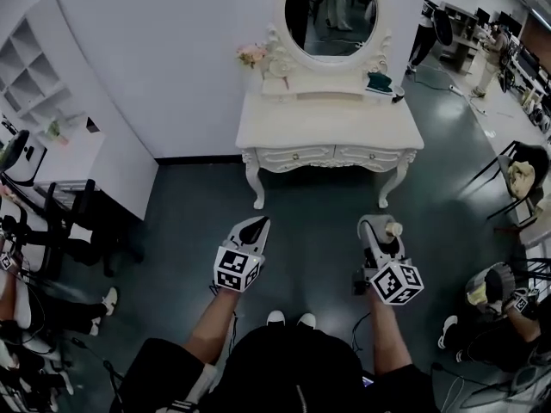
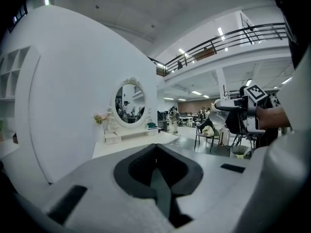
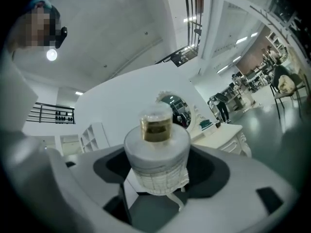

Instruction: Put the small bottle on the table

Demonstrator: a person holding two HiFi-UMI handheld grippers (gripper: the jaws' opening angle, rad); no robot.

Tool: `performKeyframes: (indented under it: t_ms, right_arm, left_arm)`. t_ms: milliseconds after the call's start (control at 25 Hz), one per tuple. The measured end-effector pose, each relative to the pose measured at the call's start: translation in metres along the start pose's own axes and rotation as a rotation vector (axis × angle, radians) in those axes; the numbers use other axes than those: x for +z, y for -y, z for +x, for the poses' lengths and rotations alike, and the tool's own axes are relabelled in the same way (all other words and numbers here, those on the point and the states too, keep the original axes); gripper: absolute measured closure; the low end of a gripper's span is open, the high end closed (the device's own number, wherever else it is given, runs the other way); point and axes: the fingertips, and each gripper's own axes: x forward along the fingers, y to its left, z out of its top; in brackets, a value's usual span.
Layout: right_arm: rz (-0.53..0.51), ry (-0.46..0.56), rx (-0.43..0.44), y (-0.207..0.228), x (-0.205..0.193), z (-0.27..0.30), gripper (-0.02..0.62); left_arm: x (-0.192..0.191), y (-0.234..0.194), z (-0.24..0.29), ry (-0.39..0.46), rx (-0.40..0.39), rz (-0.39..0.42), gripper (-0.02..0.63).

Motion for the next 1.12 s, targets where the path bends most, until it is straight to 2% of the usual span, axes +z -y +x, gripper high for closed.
performKeyframes:
  t_ms: [520, 800, 1120]
  right_arm:
    - [-0.011, 0.014, -0.013, -0.002, 0.001, -0.016, 0.267]
    - [-0.037, -0.005, 0.007, 0.021, 0.010, -0.023, 0.267]
    - [-0.026, -0.028, -0.015, 0.052, 0.013, -0.026, 0.267]
  left_arm:
    - [0.014, 0.019, 0.002, 0.026, -0.042, 0.011, 0.604]
    - [0.020, 0.046, 0.023, 0.043, -0.043, -0.003, 0.604]
    - [0.026, 0.068, 0.054, 0.035, -0.071, 0.000, 0.604]
